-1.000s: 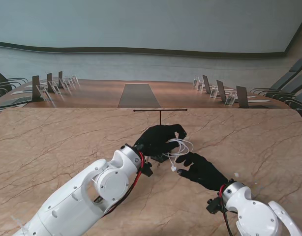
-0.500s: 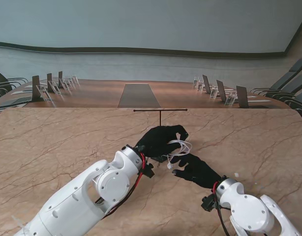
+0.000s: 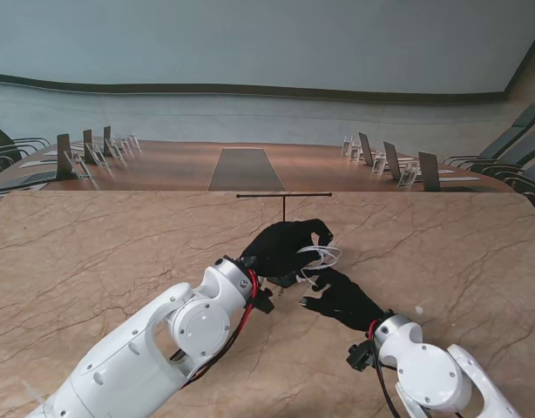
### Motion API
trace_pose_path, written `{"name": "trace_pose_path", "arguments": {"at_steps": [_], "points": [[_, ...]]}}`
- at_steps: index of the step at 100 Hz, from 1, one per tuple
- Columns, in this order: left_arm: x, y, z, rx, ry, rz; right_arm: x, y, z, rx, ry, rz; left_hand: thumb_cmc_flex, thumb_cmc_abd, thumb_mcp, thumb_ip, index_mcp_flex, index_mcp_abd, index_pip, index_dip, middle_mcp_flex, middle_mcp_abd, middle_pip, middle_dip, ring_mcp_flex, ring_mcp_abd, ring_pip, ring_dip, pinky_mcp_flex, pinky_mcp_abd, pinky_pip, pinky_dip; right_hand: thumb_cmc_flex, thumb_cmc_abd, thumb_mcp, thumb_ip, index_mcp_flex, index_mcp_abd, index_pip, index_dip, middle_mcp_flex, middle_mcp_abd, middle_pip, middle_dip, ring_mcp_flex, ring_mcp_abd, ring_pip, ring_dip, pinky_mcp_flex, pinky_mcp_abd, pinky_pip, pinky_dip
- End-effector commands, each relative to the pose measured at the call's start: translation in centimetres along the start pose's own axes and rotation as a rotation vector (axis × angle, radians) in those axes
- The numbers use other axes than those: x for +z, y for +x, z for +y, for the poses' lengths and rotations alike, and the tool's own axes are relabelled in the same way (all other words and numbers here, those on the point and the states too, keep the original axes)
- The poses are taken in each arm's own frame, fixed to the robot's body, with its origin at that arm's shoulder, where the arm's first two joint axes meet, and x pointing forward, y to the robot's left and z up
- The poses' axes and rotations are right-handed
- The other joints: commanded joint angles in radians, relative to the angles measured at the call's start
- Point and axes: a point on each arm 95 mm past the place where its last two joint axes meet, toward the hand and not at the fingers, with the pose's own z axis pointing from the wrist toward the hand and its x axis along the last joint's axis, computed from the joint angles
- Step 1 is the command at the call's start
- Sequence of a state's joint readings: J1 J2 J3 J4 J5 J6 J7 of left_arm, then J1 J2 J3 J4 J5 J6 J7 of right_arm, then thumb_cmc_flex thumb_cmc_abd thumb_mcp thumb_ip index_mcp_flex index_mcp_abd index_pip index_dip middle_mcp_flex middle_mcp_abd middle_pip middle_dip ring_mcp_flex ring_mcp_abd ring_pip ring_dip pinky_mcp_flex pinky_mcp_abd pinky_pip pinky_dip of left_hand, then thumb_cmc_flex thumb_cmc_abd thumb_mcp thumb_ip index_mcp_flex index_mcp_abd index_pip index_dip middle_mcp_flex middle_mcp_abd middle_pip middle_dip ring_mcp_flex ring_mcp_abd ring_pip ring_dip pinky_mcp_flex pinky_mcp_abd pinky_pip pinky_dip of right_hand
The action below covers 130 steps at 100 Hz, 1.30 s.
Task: Take the wired earphone off the rack, coil the cable and place them on the table
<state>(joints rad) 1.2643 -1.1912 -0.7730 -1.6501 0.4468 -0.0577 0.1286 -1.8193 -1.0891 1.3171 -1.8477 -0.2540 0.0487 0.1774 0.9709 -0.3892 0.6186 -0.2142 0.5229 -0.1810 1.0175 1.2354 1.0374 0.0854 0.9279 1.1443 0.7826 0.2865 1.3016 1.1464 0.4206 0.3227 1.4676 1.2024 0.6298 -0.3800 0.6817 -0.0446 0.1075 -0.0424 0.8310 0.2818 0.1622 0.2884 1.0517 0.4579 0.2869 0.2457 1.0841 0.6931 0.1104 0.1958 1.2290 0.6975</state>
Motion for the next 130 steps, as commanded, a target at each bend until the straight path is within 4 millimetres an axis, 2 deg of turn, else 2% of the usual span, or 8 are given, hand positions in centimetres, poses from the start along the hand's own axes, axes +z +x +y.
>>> {"name": "trace_pose_path", "arguments": {"at_steps": [1, 34, 42, 57, 70, 79, 99, 130], "points": [[-0.1, 0.2, 0.1, -0.009, 0.003, 0.002, 0.0, 0.1, -0.3, 0.005, 0.003, -0.001, -0.013, 0.017, 0.074, 0.001, 0.064, -0.012, 0.096, -0.008, 0.031, 0.004, 0.035, -0.007, 0.02, 0.021, 0.035, -0.006, 0.009, 0.032, 0.065, 0.012, -0.036, -0.035, 0.014, -0.049, -0.022, 0.006, -0.015, -0.023, -0.022, -0.014, 0.02, -0.007, 0.015, -0.02, 0.02, 0.0, 0.004, -0.031, 0.04, -0.009], [-0.1, 0.3, 0.3, -0.019, 0.007, 0.002, 0.6, 0.3, -0.6, 0.038, -0.009, 0.014, -0.012, 0.017, 0.074, 0.001, 0.063, -0.012, 0.095, -0.01, 0.032, 0.002, 0.036, -0.016, 0.017, 0.024, 0.03, -0.013, 0.008, 0.034, 0.061, 0.005, 0.045, 0.065, -0.054, -0.046, 0.166, -0.056, 0.115, 0.041, 0.018, -0.009, 0.027, -0.009, 0.042, -0.01, 0.027, 0.001, 0.015, -0.02, 0.052, -0.006], [-0.1, 0.3, 0.3, -0.021, 0.005, 0.001, 0.8, 0.3, -0.7, 0.048, -0.011, 0.012, -0.012, 0.017, 0.075, 0.001, 0.063, -0.011, 0.095, -0.01, 0.032, 0.003, 0.034, -0.02, 0.017, 0.025, 0.03, -0.014, 0.007, 0.036, 0.06, 0.003, 0.133, 0.102, -0.135, -0.1, 0.188, -0.072, 0.187, -0.048, 0.034, -0.006, 0.031, -0.006, 0.053, -0.004, 0.031, 0.001, 0.02, -0.013, 0.062, -0.007], [-0.2, 0.2, 0.3, -0.021, 0.007, -0.004, 0.9, 0.3, -0.7, 0.059, -0.034, 0.01, -0.011, 0.019, 0.073, 0.001, 0.062, -0.011, 0.096, -0.01, 0.03, 0.005, 0.036, -0.02, 0.014, 0.025, 0.028, -0.016, 0.003, 0.035, 0.058, 0.001, 0.23, 0.148, -0.184, -0.087, 0.296, -0.124, 0.305, -0.075, 0.094, 0.005, 0.045, 0.004, 0.096, 0.01, 0.046, 0.003, 0.045, 0.009, 0.087, -0.004], [-0.2, 0.1, 0.3, -0.02, 0.01, -0.006, 0.8, 0.3, -0.6, 0.061, -0.039, 0.011, -0.009, 0.022, 0.069, 0.001, 0.06, -0.011, 0.096, -0.008, 0.023, 0.005, 0.035, -0.02, 0.005, 0.023, 0.023, -0.018, -0.005, 0.031, 0.054, -0.001, 0.231, 0.123, -0.119, -0.079, 0.393, -0.177, 0.325, -0.013, 0.128, 0.002, 0.045, 0.009, 0.113, 0.018, 0.05, 0.0, 0.052, 0.02, 0.099, -0.009], [-0.2, 0.1, 0.2, -0.019, 0.011, -0.006, 0.7, 0.1, -0.6, 0.052, -0.025, 0.015, -0.008, 0.024, 0.066, 0.002, 0.058, -0.01, 0.095, -0.008, 0.021, 0.006, 0.036, -0.02, 0.003, 0.023, 0.022, -0.018, -0.008, 0.029, 0.052, -0.001, 0.206, 0.099, -0.063, -0.074, 0.449, -0.22, 0.32, 0.102, 0.165, -0.002, 0.044, 0.017, 0.107, 0.02, 0.046, -0.009, 0.047, 0.018, 0.101, -0.019], [-0.3, 0.0, 0.0, -0.011, 0.015, -0.007, 0.3, -0.3, -0.5, 0.044, -0.004, 0.003, -0.003, 0.027, 0.058, 0.002, 0.056, -0.012, 0.094, -0.009, 0.017, 0.004, 0.033, -0.022, -0.004, 0.022, 0.016, -0.02, -0.019, 0.025, 0.043, -0.005, 0.183, 0.029, 0.074, -0.039, 0.561, -0.218, 0.308, 0.313, 0.19, 0.001, 0.05, 0.032, 0.098, 0.021, 0.046, -0.009, 0.033, 0.016, 0.107, -0.019], [-0.4, -0.2, -0.4, -0.004, 0.027, -0.009, -0.1, -1.0, -0.3, 0.05, -0.001, -0.02, 0.003, 0.027, 0.05, 0.001, 0.058, -0.011, 0.09, -0.015, 0.015, 0.002, 0.021, -0.021, -0.017, 0.025, -0.022, -0.036, -0.033, 0.024, 0.018, -0.025, 0.137, -0.048, 0.256, 0.019, 0.67, -0.157, 0.309, 0.424, 0.215, 0.017, 0.069, -0.012, 0.098, 0.026, 0.049, 0.0, 0.024, 0.02, 0.114, -0.012]]}}
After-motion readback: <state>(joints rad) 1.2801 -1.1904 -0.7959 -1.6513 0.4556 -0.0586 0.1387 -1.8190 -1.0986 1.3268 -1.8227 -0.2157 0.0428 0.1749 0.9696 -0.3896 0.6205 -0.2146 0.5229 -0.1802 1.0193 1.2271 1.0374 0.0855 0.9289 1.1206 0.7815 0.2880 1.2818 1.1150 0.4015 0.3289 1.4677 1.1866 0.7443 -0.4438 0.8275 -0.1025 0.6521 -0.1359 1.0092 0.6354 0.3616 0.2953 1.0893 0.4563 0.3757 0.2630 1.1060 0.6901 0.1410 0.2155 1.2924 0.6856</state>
